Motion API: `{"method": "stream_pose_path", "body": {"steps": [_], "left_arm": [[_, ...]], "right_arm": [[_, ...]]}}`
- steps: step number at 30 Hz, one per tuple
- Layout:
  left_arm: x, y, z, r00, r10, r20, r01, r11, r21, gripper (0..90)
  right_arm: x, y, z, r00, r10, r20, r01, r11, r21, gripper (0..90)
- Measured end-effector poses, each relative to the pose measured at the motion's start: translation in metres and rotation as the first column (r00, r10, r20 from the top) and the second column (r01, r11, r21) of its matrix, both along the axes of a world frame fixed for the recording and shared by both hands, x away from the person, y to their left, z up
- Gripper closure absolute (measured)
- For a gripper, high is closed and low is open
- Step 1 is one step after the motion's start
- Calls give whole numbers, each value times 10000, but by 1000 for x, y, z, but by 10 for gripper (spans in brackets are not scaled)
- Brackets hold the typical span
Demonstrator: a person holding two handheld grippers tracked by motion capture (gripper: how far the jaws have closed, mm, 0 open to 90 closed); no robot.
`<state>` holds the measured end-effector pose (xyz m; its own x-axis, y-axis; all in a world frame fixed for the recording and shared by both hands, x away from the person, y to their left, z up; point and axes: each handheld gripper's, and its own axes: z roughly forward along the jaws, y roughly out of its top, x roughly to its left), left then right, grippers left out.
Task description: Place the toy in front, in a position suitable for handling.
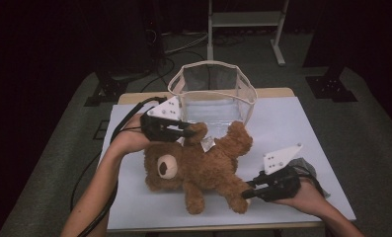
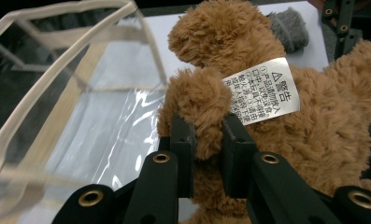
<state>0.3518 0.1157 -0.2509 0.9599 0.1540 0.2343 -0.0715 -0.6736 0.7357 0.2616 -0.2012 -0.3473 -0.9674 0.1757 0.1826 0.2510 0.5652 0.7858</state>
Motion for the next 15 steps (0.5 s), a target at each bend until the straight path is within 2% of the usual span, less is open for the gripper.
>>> {"method": "stream_pose_path", "body": {"steps": [4, 8, 12, 15], "left_arm": [[2, -23, -3, 9993, -354, -96, 355, 9992, 158, 778], [7, -45, -16, 9973, -631, -376, 645, 9973, 355, 777], [15, -69, -43, 9926, -874, -838, 944, 9920, 833, 775], [21, -80, -61, 9887, -959, -1148, 1056, 9910, 818, 772]], "right_arm": [[-4, -24, -3, 9998, -195, -47, 194, 9996, -183, 754], [-5, -46, -15, 9982, -537, -274, 527, 9979, -369, 753], [-3, -61, -36, 9943, -858, -629, 810, 9939, -751, 752], [-1, -69, -54, 9893, -1135, -919, 1032, 9886, -1100, 751]]}}
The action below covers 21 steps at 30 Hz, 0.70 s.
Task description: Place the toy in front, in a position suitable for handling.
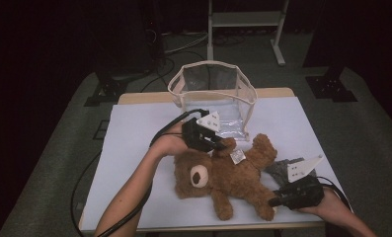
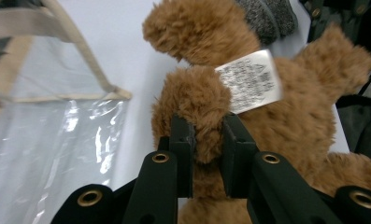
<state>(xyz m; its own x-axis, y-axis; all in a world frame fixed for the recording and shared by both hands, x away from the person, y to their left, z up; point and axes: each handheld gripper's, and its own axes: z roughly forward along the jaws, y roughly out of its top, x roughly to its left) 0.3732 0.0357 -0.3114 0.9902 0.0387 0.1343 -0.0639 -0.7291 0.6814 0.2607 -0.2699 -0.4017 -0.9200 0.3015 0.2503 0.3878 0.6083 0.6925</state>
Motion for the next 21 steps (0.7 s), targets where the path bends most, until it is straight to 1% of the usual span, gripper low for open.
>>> {"method": "stream_pose_path", "body": {"steps": [1, 2, 3, 4, 7, 9, 10, 11, 12, 13, 14, 15, 17, 18, 20, 21], "left_arm": [[1, -2, -3, 10000, -27, -66, 26, 10000, -83, 771], [3, -4, -5, 9999, -74, -138, 72, 9998, -199, 769], [4, -5, -6, 9998, -106, -189, 101, 9996, -260, 761], [5, -6, -6, 9997, -123, -224, 118, 9996, -256, 755], [5, -5, -5, 9998, -64, -199, 60, 9998, -214, 707], [5, 0, -5, 9998, -20, -182, 15, 9997, -254, 667], [5, 0, -5, 9998, -20, -182, 15, 9997, -254, 650], [3, 5, -4, 9998, -6, -183, 0, 9996, -296, 621], [3, 5, -4, 9998, -6, -183, 0, 9996, -296, 603], [1, 10, -4, 9998, -15, -190, 7, 9991, -427, 584], [1, 10, -4, 9998, -15, -190, 7, 9991, -427, 568], [-1, 14, -4, 9999, -35, -148, 28, 9990, -451, 568], [-3, 20, -4, 9999, -51, -142, 43, 9985, -537, 532], [-5, 24, -4, 9999, -26, -108, 19, 9982, -594, 512], [-7, 30, -4, 10000, -43, -46, 40, 9979, -652, 487], [-8, 33, -5, 10000, -63, -74, 58, 9975, -709, 476]], "right_arm": [[1, -2, -5, 9999, -67, -81, 67, 10000, -47, 750], [1, -4, -8, 9998, -150, -132, 150, 9999, -3, 750], [2, -6, -12, 9994, -245, -255, 249, 9996, 163, 749], [3, -7, -13, 9993, -284, -257, 289, 9994, 168, 748], [5, -8, -13, 9993, -285, -246, 290, 9994, 175, 727], [5, -6, -13, 9994, -262, -211, 264, 9996, 112, 675], [5, -6, -13, 9994, -262, -211, 264, 9996, 112, 675], [4, -7, -11, 9995, -214, -250, 219, 9996, 194, 622], [4, -7, -11, 9995, -214, -250, 219, 9996, 194, 622], [3, -8, -8, 9997, -225, -138, 228, 9995, 234, 553], [3, -8, -8, 9997, -225, -138, 228, 9995, 234, 553], [2, -9, -7, 9997, -214, -103, 216, 9994, 264, 537], [1, -9, -2, 9994, -323, 145, 319, 9991, 264, 495], [1, -8, 3, 9981, -413, 461, 396, 9986, 360, 483], [3, -7, 8, 9970, -502, 589, 470, 9974, 546, 473], [5, -6, 11, 9957, -573, 724, 522, 9962, 701, 463]]}}
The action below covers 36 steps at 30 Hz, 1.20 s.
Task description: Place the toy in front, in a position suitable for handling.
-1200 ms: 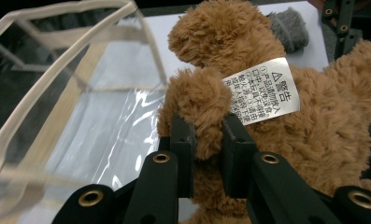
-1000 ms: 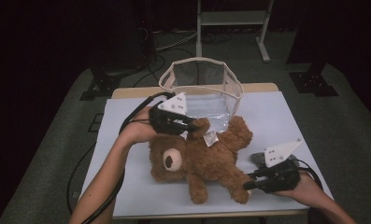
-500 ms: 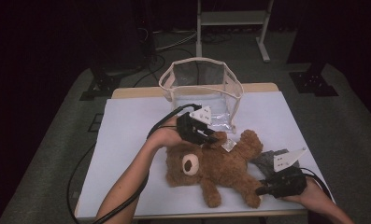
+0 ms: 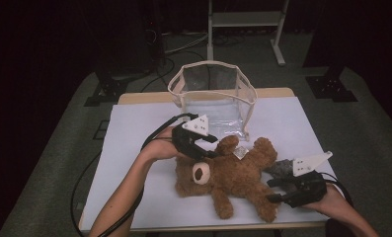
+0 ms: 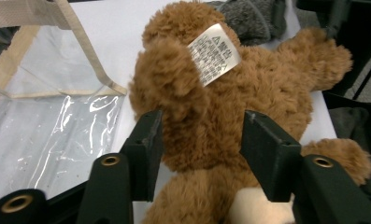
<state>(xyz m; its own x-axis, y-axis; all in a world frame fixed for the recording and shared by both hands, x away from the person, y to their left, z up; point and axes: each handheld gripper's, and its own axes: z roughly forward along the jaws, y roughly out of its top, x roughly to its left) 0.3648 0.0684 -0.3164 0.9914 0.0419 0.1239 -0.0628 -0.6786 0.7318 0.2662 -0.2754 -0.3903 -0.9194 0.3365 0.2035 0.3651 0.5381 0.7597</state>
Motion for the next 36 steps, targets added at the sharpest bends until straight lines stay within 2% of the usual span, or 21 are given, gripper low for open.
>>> {"method": "stream_pose_path", "body": {"steps": [4, 7, 8, 11, 15, 19, 21, 25, 29, 32, 34, 36], "left_arm": [[-6, 11, -6, 10000, -8, -31, 7, 10000, -74, 438], [-11, 17, -9, 10000, 5, -55, -6, 9999, -108, 406], [-16, 24, -13, 10000, 28, -26, -28, 9999, -123, 400], [-23, 35, -18, 10000, 73, 5, -73, 9999, -113, 365], [-30, 45, -27, 9996, 265, 4, -265, 9993, -253, 304], [-32, 48, -37, 9991, 416, -1, -416, 9989, -193, 235], [-30, 49, -47, 9986, 531, -53, -531, 9985, -127, 219], [-26, 47, -57, 9974, 724, 19, -724, 9973, -150, 188], [-23, 45, -61, 9966, 826, 66, -824, 9963, -261, 177], [-23, 40, -67, 9954, 933, 238, -930, 9956, -102, 167], [-23, 39, -68, 9950, 967, 250, -965, 9953, -84, 167], [-23, 39, -69, 9939, 1052, 336, -1049, 9944, -100, 216]], "right_arm": [[8, 14, 7, 9984, -171, 536, 166, 9998, 99, 431], [11, 27, 8, 9952, -118, 966, 122, 9999, -29, 409], [12, 33, 7, 9935, -104, 1137, 122, 9998, -155, 409], [14, 41, 4, 9903, -74, 1388, 133, 9990, -416, 403], [18, 45, 3, 9827, -191, 1843, 307, 9977, -604, 374], [21, 44, 1, 9787, -264, 2035, 406, 9970, -662, 361], [24, 46, -1, 9740, -351, 2236, 547, 9951, -823, 341], [28, 46, -4, 9735, -460, 2242, 646, 9950, -763, 337], [31, 46, -5, 9746, -545, 2173, 725, 9945, -758, 337], [35, 49, -6, 9770, -522, 2068, 705, 9941, -822, 344], [35, 50, -6, 9772, -522, 2056, 706, 9940, -832, 347], [37, 52, -7, 9788, -514, 1981, 691, 9941, -836, 366]]}}
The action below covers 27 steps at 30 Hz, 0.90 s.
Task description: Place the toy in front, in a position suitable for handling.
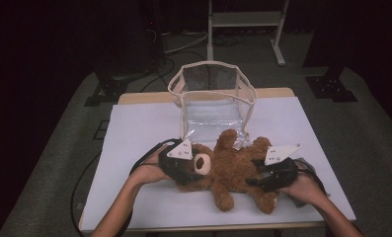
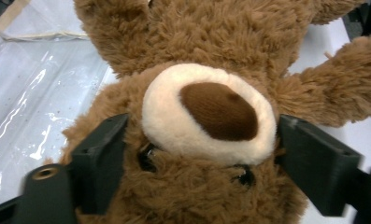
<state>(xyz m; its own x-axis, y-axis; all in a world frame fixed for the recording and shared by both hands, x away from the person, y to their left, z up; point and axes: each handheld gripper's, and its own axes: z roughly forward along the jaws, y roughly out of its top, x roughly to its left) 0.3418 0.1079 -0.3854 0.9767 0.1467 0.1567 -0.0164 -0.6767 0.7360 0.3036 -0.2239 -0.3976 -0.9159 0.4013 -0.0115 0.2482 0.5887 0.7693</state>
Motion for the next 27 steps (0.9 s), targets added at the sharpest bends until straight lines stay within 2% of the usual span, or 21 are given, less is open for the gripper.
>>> {"method": "stream_pose_path", "body": {"steps": [3, 6, 8, 10, 12, 20, 23, 24, 27], "left_arm": [[-1, 0, -1, 10000, 40, -35, -41, 10000, -44, 273], [-4, 0, -3, 9999, 63, 136, -62, 10000, -59, 337], [-6, 0, -3, 9997, 181, 160, -180, 9998, -107, 361], [-7, 1, -3, 9995, 256, 159, -253, 9996, -154, 367], [-7, 2, -2, 9993, 375, 32, -374, 9989, -267, 376], [-8, 9, 13, 9989, 399, -263, -408, 9985, -365, 380], [-10, 12, 17, 9987, 396, -305, -407, 9985, -357, 379], [-12, 15, 18, 9985, 384, -379, -393, 9990, -235, 379], [-14, 19, 11, 9968, 503, -628, -501, 9987, 49, 377]], "right_arm": [[1, 1, -1, 10000, 70, -66, -70, 10000, 24, 410], [1, 2, -3, 10000, 43, -51, -42, 10000, 58, 498], [2, 3, -3, 9999, -29, -115, 30, 10000, 47, 568], [2, 4, -2, 9999, -63, -106, 63, 10000, 36, 599], [2, 5, 1, 9998, -154, -162, 156, 9998, 88, 663], [8, 5, 17, 9975, 87, -706, -41, 9979, 649, 720], [7, 7, 20, 9972, 251, -710, -199, 9971, 736, 744], [6, 9, 22, 9969, 338, -711, -276, 9958, 869, 757], [3, 20, 23, 9958, 607, -685, -571, 9970, 521, 738]]}}
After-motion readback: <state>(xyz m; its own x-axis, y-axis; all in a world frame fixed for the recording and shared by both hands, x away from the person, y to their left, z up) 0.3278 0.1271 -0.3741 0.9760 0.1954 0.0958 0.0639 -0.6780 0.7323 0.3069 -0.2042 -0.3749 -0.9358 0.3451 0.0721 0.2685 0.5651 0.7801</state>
